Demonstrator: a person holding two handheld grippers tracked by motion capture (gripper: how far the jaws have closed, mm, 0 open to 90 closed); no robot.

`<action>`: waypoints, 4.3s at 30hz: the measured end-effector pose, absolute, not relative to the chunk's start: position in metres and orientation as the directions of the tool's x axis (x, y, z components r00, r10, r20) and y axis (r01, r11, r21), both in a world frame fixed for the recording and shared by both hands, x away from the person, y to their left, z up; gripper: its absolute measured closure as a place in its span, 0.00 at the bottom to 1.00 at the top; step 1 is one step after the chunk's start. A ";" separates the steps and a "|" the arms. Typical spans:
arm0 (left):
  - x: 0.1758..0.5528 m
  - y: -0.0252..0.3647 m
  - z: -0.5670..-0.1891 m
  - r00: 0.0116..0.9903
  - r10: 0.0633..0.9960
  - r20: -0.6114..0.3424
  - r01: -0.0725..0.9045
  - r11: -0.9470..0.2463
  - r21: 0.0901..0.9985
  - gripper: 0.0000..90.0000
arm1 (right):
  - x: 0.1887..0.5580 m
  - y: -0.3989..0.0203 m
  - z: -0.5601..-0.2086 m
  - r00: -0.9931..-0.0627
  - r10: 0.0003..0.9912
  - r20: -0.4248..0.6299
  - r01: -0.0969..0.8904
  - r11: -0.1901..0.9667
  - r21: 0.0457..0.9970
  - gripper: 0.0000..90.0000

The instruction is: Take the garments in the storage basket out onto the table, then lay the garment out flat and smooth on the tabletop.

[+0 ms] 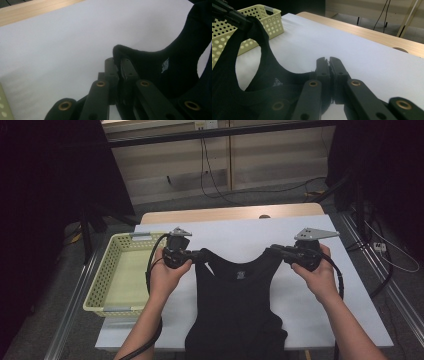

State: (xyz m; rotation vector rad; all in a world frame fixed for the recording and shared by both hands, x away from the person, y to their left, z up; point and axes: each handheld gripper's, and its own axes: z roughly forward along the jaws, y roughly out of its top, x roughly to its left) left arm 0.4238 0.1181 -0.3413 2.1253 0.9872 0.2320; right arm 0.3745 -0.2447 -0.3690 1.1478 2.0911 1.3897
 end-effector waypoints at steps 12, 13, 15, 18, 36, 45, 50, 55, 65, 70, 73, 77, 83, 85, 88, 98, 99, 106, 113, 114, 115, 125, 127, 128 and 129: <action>0.430 0.106 -0.332 0.702 0.698 -0.140 0.566 -0.427 0.705 0.96 | 0.371 -0.252 -0.363 -0.580 0.808 0.103 0.410 0.179 0.894 0.97; 0.430 0.105 -0.331 0.703 0.696 -0.144 0.567 -0.427 0.705 0.96 | 0.372 -0.252 -0.362 -0.578 0.809 0.104 0.411 0.179 0.894 0.97; 0.432 0.103 -0.329 0.703 0.697 -0.142 0.567 -0.428 0.704 0.96 | 0.373 -0.254 -0.361 -0.577 0.809 0.108 0.413 0.175 0.894 0.97; 0.434 0.103 -0.327 0.692 0.706 -0.151 0.576 -0.414 0.704 0.96 | 0.375 -0.254 -0.360 -0.576 0.811 0.105 0.413 0.177 0.894 0.97; 0.459 0.102 -0.298 0.643 0.757 -0.114 0.569 -0.373 0.732 0.96 | 0.404 -0.256 -0.326 -0.527 0.846 0.075 0.387 0.161 0.908 0.97; 0.502 0.082 -0.280 0.632 0.770 -0.086 0.551 -0.368 0.749 0.96 | 0.452 -0.253 -0.301 -0.443 0.894 0.063 0.375 0.120 0.919 0.97; 0.524 0.076 -0.311 0.598 0.791 -0.127 0.617 -0.353 0.703 0.73 | 0.473 -0.252 -0.314 -0.396 0.916 0.058 0.429 0.128 0.894 0.77; 0.523 0.080 -0.344 0.598 0.789 -0.139 0.641 -0.367 0.674 0.29 | 0.468 -0.245 -0.339 -0.379 0.925 0.016 0.473 0.179 0.863 0.36; 0.490 0.089 -0.358 0.648 0.750 -0.131 0.605 -0.402 0.687 0.18 | 0.424 -0.250 -0.369 -0.455 0.891 0.015 0.496 0.239 0.835 0.27; 0.473 0.094 -0.366 0.669 0.731 -0.135 0.597 -0.420 0.683 0.16 | 0.399 -0.253 -0.380 -0.479 0.877 0.038 0.509 0.242 0.826 0.27; 0.463 0.097 -0.372 0.670 0.730 -0.133 0.596 -0.424 0.682 0.15 | 0.382 -0.253 -0.389 -0.489 0.872 0.025 0.502 0.258 0.825 0.27; 0.447 0.104 -0.382 0.673 0.726 -0.144 0.596 -0.417 0.686 0.15 | 0.361 -0.255 -0.404 -0.490 0.871 0.028 0.514 0.263 0.816 0.27; 0.425 0.112 -0.394 0.685 0.718 -0.127 0.584 -0.436 0.685 0.14 | 0.334 -0.262 -0.424 -0.476 0.878 0.046 0.540 0.251 0.804 0.28; 0.418 0.114 -0.399 0.683 0.720 -0.124 0.585 -0.437 0.683 0.14 | 0.327 -0.264 -0.429 -0.480 0.876 0.049 0.546 0.255 0.798 0.28; 0.411 0.119 -0.405 0.681 0.721 -0.130 0.586 -0.430 0.687 0.14 | 0.317 -0.266 -0.434 -0.479 0.877 0.050 0.555 0.258 0.791 0.28; 0.396 0.122 -0.414 0.694 0.708 -0.129 0.576 -0.439 0.690 0.13 | 0.291 -0.260 -0.443 -0.516 0.855 0.049 0.547 0.285 0.787 0.32; 0.395 0.122 -0.414 0.691 0.712 -0.126 0.574 -0.434 0.695 0.13 | 0.289 -0.259 -0.443 -0.520 0.852 0.054 0.544 0.282 0.790 0.34; 0.394 0.122 -0.416 0.705 0.698 -0.122 0.570 -0.456 0.684 0.13 | 0.286 -0.257 -0.446 -0.534 0.843 0.066 0.554 0.290 0.781 0.44; 0.395 0.122 -0.416 0.708 0.695 -0.124 0.568 -0.457 0.684 0.13 | 0.283 -0.257 -0.448 -0.529 0.846 0.062 0.567 0.298 0.768 0.53; 0.395 0.123 -0.416 0.706 0.697 -0.122 0.567 -0.454 0.688 0.13 | 0.283 -0.257 -0.448 -0.526 0.848 0.068 0.569 0.291 0.769 0.56; 0.394 0.123 -0.415 0.709 0.694 -0.126 0.566 -0.453 0.689 0.13 | 0.282 -0.258 -0.447 -0.529 0.846 0.075 0.571 0.289 0.768 0.61; 0.393 0.123 -0.415 0.709 0.695 -0.121 0.563 -0.455 0.690 0.13 | 0.283 -0.255 -0.451 -0.504 0.860 0.075 0.601 0.288 0.746 0.65; 0.393 0.124 -0.415 0.705 0.699 -0.125 0.566 -0.448 0.692 0.13 | 0.284 -0.256 -0.454 -0.498 0.863 0.082 0.615 0.285 0.735 0.66; 0.393 0.124 -0.415 0.704 0.699 -0.125 0.567 -0.447 0.692 0.13 | 0.285 -0.256 -0.455 -0.495 0.864 0.090 0.626 0.284 0.726 0.68; 0.393 0.124 -0.415 0.705 0.698 -0.125 0.567 -0.448 0.691 0.13 | 0.284 -0.256 -0.456 -0.493 0.865 0.091 0.627 0.281 0.726 0.70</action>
